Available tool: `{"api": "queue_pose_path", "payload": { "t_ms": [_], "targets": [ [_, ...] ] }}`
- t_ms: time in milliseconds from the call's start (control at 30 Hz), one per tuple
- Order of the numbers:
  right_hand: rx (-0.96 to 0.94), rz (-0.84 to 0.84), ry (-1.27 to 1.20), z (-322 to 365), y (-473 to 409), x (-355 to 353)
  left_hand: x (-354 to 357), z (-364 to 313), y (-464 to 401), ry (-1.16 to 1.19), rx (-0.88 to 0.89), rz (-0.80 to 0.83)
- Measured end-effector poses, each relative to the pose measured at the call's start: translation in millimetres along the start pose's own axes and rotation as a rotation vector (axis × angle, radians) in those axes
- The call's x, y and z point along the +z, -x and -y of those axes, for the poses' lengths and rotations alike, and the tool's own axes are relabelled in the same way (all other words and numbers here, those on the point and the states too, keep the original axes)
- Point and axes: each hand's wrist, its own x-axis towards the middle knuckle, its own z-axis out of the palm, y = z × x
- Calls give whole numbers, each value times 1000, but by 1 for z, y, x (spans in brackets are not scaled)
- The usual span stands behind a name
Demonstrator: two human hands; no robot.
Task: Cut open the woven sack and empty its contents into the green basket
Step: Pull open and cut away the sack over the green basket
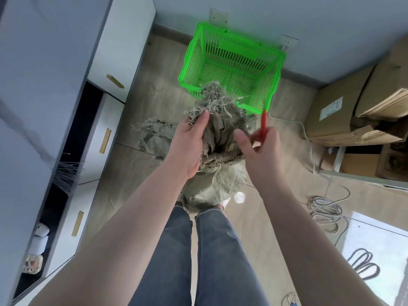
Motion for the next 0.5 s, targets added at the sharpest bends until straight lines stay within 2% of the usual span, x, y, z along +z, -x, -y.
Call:
{"api": "queue_pose_path", "payload": {
  "t_ms": [67, 200, 267, 500],
  "targets": [
    [9, 21, -100, -2, -1, 5, -4, -4, -4, 12, 12, -31],
    [207, 23, -452, -8, 1, 2, -13, -6, -13, 30, -1, -85],
    [249, 54, -584, -7, 4, 2, -17, -3, -16, 21, -22, -110],
    [265, 124, -771, -5, 9, 14, -23, 0, -20, -3, -45, -150]
  ]
}}
